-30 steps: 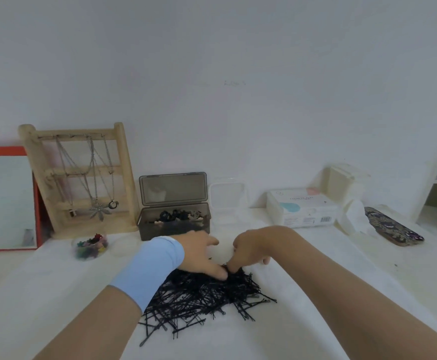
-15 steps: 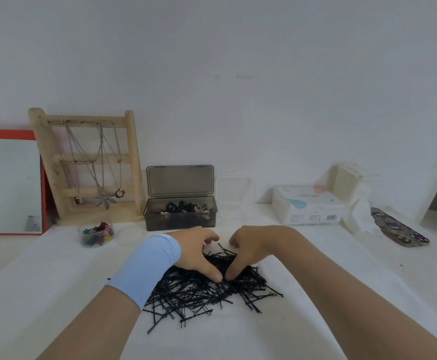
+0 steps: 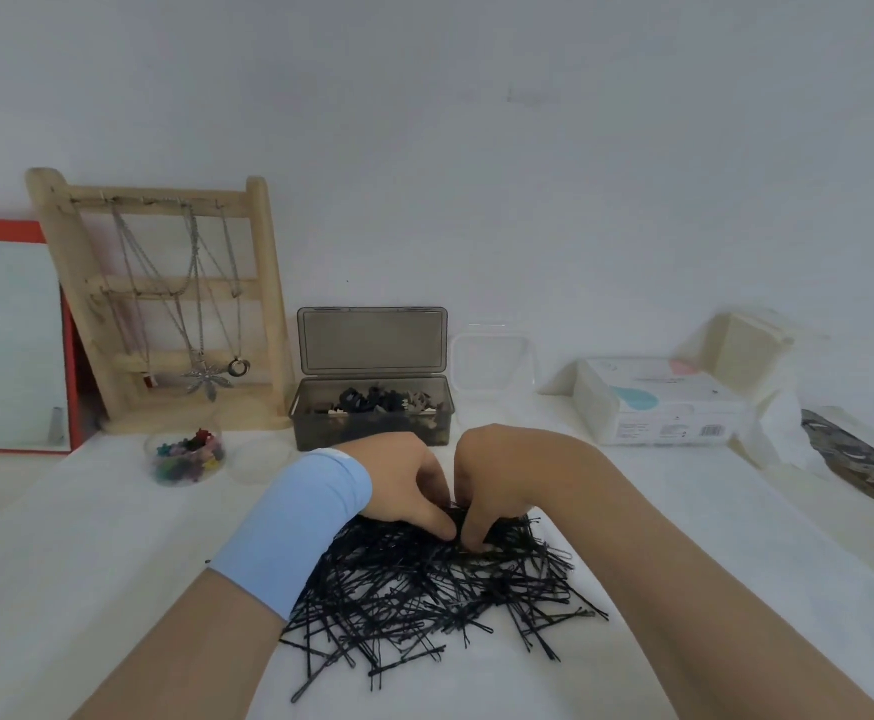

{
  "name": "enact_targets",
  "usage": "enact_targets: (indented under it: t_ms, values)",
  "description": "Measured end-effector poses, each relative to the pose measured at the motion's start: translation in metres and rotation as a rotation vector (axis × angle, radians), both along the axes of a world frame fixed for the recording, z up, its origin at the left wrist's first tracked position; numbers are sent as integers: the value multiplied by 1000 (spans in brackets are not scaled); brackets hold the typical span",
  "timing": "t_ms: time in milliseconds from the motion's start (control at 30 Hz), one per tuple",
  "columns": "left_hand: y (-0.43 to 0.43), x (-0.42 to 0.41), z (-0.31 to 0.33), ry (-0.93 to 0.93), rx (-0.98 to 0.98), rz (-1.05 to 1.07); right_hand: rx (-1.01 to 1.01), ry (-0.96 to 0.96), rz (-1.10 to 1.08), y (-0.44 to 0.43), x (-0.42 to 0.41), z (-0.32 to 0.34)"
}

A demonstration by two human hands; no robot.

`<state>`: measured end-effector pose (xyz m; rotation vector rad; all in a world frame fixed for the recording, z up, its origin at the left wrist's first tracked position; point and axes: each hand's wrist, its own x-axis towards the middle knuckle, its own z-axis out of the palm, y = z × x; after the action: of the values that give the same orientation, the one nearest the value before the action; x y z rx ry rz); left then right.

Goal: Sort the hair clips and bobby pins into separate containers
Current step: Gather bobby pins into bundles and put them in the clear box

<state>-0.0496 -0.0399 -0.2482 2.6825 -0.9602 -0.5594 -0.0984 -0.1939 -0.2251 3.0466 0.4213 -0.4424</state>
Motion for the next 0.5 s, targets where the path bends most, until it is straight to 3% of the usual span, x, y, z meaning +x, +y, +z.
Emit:
enact_targets:
  t_ms: [233, 500]
  values:
    - [4, 1, 2, -23, -11, -34, 179, 67, 11, -19, -8, 2]
    - [13, 1, 14, 1, -41, -44, 160, 68, 23, -18, -13, 1]
